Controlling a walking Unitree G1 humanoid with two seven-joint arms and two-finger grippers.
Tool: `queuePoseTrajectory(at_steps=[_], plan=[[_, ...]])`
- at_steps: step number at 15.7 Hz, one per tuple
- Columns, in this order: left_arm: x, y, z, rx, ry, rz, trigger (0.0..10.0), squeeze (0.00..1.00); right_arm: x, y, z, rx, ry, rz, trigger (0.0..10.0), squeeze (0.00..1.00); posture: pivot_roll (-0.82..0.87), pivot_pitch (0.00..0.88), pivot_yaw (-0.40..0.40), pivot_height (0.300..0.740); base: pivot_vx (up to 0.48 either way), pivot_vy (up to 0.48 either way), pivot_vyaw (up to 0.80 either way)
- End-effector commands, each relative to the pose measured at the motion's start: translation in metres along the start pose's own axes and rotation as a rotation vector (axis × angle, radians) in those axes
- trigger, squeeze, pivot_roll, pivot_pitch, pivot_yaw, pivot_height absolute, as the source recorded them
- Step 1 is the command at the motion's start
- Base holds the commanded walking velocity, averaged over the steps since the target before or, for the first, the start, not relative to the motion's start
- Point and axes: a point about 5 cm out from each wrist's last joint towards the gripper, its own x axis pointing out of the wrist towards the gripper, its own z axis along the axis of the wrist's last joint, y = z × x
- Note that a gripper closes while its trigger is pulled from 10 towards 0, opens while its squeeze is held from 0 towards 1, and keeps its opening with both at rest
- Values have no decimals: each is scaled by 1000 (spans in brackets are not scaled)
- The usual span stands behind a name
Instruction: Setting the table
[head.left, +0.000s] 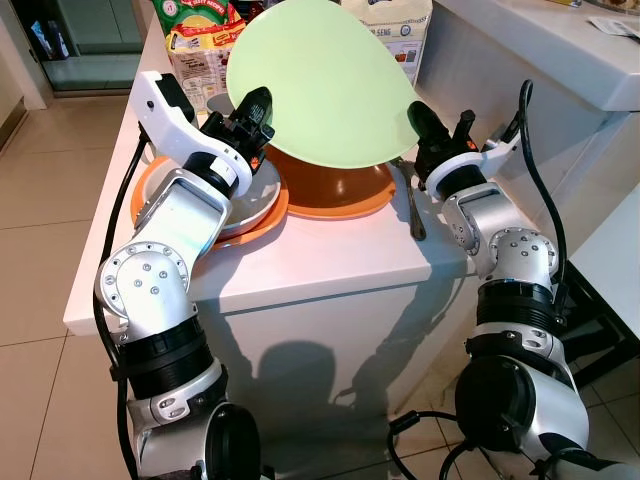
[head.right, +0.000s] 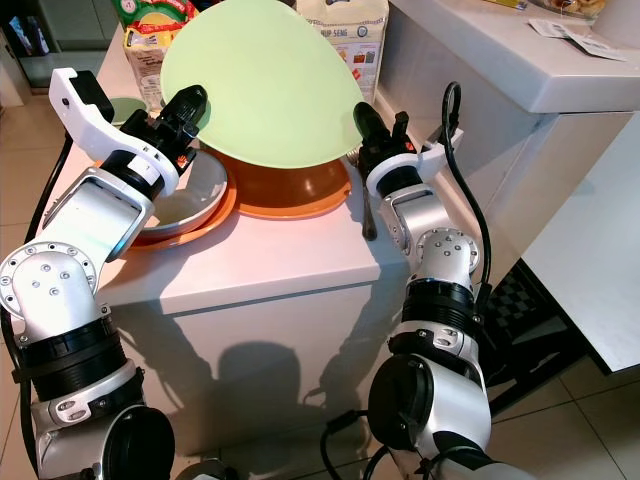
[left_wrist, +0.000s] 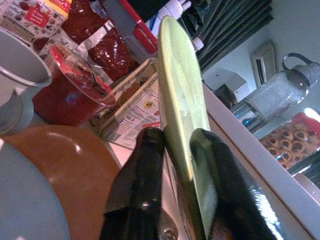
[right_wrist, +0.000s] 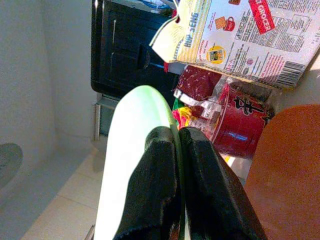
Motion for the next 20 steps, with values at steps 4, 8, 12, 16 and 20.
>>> queuePoseTrajectory(at_steps=[4, 8, 12, 16, 20], plan=[[5, -4, -5, 34, 18, 1, 0, 0, 3, 4, 0, -152, 28, -31, 10000, 0, 31, 0, -5, 740, 0, 0, 0], [9, -3, 0, 49, -21, 18, 0, 0, 4, 8, -2, -202, 47, -20, 10000, 1000, 13, 0, 7, 740, 0, 0, 0], [18, -9, 10, 1, -80, -1, 0, 0, -4, 12, 3, -264, 82, 0, 10000, 1000, 3, 0, 15, 740, 0, 0, 0], [18, -11, 24, -43, -154, -10, 0, 0, -40, 29, 7, -413, 122, 52, 10000, 0, 13, 0, 4, 740, 0, 0, 0], [15, -5, 30, -47, -181, 2, 0, 0, -67, 48, -9, -498, 193, 138, 10000, 0, 10, 0, 11, 740, 0, 0, 0]])
